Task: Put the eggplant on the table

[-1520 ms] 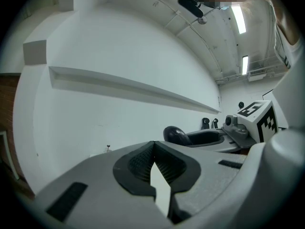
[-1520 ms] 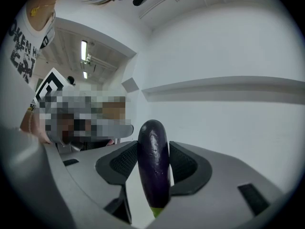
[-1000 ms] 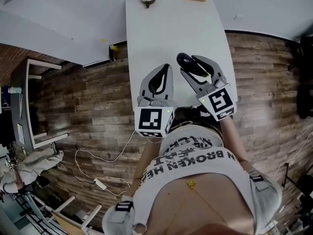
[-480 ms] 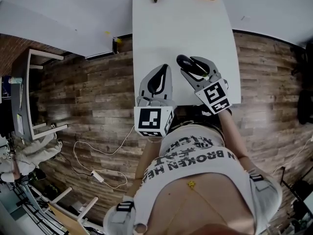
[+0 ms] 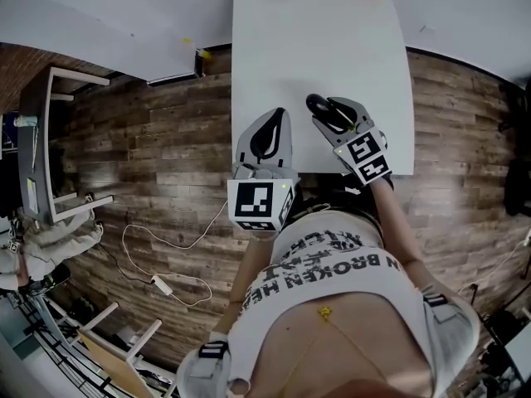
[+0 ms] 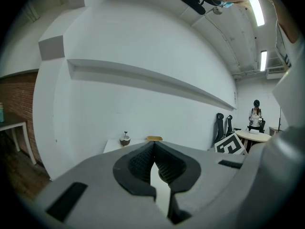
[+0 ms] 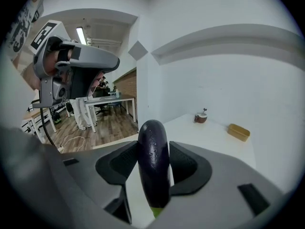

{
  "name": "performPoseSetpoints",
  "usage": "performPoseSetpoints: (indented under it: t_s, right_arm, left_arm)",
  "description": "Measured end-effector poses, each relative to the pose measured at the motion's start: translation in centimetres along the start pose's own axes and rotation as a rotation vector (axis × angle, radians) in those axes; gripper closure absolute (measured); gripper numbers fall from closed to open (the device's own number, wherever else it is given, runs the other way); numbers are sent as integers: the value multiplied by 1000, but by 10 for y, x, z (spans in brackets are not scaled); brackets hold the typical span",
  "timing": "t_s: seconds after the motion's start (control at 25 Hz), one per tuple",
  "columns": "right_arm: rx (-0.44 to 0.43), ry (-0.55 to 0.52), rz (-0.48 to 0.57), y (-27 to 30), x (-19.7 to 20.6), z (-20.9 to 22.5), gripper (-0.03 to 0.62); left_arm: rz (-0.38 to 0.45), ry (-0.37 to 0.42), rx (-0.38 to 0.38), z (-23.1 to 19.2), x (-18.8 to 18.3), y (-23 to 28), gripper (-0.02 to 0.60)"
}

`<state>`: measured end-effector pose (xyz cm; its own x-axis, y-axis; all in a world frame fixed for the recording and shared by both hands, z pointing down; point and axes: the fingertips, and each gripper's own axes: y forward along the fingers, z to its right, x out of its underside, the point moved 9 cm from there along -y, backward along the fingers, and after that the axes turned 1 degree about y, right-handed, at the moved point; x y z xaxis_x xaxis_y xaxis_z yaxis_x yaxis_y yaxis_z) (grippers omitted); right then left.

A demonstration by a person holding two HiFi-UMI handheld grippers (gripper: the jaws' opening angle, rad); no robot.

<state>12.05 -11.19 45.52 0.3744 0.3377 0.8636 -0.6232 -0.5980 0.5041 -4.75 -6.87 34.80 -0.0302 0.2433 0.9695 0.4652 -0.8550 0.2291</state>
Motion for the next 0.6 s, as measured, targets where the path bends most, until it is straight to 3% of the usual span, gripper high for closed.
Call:
performPoseSetpoints:
  t_s: [0.6]
  right_arm:
    - [-49, -1, -109, 33, 29, -5, 387]
  left_arm:
    - [-36, -37, -51, -12, 14, -14, 583]
